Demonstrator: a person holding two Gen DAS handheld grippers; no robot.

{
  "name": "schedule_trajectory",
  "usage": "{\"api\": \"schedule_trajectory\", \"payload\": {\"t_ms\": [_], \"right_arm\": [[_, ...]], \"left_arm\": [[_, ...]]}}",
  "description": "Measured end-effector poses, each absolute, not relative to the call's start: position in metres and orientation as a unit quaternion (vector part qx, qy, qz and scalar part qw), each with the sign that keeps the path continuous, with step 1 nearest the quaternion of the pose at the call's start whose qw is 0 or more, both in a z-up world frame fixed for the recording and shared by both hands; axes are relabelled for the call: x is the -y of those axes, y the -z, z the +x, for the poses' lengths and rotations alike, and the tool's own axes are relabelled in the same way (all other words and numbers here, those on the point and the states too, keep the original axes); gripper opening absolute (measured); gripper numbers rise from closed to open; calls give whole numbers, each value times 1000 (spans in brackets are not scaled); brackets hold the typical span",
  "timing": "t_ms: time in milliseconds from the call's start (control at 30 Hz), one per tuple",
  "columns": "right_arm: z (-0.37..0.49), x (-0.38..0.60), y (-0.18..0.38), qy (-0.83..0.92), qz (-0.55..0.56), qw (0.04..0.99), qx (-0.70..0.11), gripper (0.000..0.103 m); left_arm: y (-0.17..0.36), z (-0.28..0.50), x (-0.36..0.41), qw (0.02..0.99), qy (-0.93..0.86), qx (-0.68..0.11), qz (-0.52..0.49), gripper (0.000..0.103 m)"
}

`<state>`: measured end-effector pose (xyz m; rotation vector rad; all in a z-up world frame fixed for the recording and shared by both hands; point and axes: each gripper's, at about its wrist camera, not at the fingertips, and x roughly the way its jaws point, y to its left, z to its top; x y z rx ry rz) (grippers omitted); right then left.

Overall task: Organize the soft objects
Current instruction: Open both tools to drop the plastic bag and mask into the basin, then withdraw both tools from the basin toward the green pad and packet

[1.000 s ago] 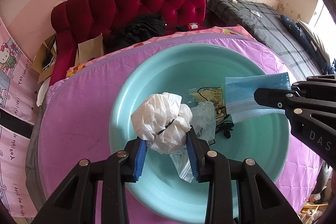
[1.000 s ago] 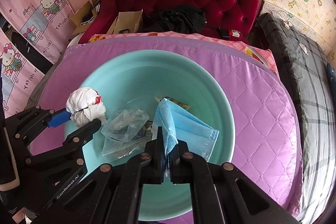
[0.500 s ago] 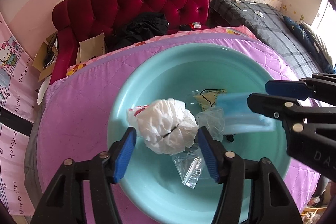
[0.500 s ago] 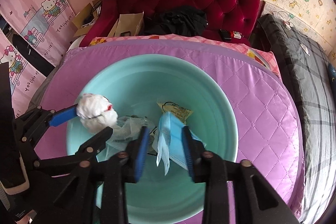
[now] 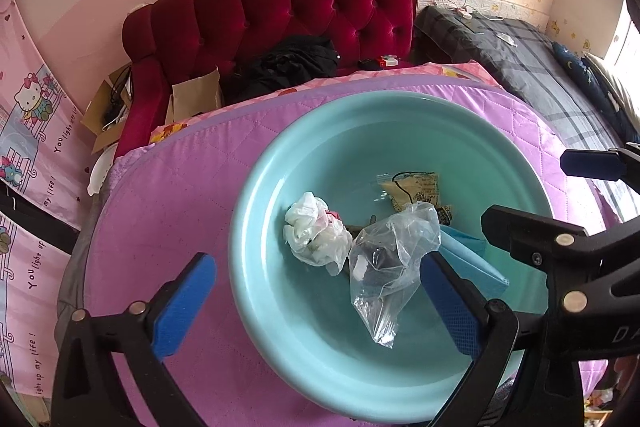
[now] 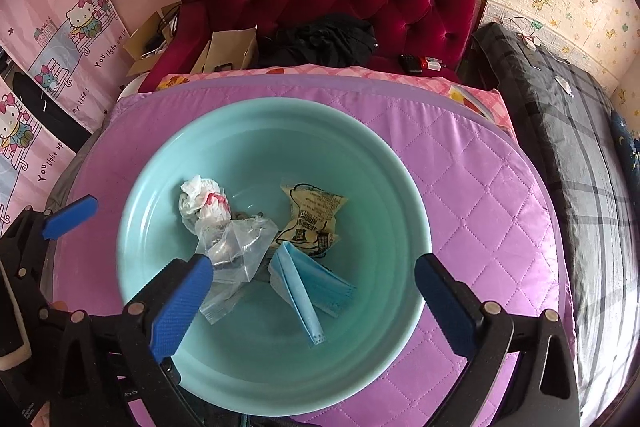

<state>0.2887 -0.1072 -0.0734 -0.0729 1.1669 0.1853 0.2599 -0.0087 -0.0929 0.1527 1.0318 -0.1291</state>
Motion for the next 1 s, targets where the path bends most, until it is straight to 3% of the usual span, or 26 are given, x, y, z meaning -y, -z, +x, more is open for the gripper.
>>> {"api": "schedule_trajectory", "payload": {"t_ms": [1000], "right_arm": [[165,111,51,-88,-66,837,-536,103]], "left_arm": [[68,134,-21,878,47,-472,61,103]]}}
